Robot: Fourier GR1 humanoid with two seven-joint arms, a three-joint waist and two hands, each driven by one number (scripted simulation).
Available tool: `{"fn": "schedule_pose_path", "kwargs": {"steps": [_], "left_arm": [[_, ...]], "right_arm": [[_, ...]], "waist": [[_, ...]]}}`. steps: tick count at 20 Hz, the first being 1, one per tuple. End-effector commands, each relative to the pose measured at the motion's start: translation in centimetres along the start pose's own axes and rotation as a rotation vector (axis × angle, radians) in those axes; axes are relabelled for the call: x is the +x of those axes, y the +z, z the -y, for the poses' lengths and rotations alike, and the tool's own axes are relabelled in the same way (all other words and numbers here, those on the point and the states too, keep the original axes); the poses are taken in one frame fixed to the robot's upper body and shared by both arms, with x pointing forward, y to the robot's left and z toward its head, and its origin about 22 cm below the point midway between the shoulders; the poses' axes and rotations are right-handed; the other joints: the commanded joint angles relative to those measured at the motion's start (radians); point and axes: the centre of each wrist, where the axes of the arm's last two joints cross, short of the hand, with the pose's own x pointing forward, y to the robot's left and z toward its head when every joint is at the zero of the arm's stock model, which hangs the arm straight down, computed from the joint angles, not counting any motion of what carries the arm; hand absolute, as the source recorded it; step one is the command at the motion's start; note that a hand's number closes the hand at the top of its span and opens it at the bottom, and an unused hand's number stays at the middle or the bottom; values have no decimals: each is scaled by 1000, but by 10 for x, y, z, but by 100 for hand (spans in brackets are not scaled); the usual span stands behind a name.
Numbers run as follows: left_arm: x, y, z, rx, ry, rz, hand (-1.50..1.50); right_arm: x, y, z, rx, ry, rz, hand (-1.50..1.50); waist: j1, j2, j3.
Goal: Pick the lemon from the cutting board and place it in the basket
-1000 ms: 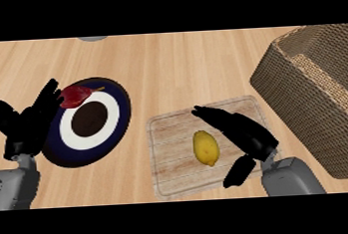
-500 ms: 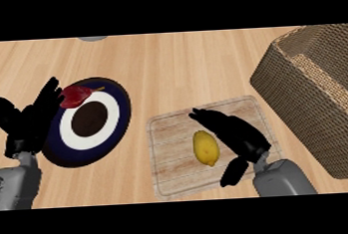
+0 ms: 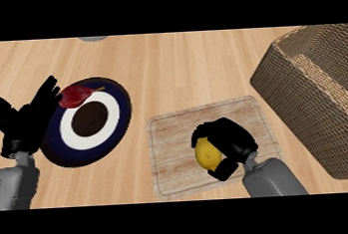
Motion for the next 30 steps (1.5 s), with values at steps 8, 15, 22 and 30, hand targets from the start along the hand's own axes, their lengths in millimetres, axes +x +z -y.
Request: {"fn": "schedule_pose_path", "kwargs": {"steps": [8,15,22,30], "left_arm": [[5,-3,-8,-20,-5,15,0],[7,-8,7,-71,0,38,0],[9,-14,25,-117,9,43,0],[7,-17,25,-86,-4,21,0]], "right_arm": [[-1,-21,1,-190,-118,-423,150],[-5,-36,39,-469,-278,-893,150],[53,-68,88,-894,-468,-819,150],[112,-100,138,-1211,-367,-743,150]], "waist": [[24,10,2],[73,22,1],[114,20,1],[82,8,-2]]}}
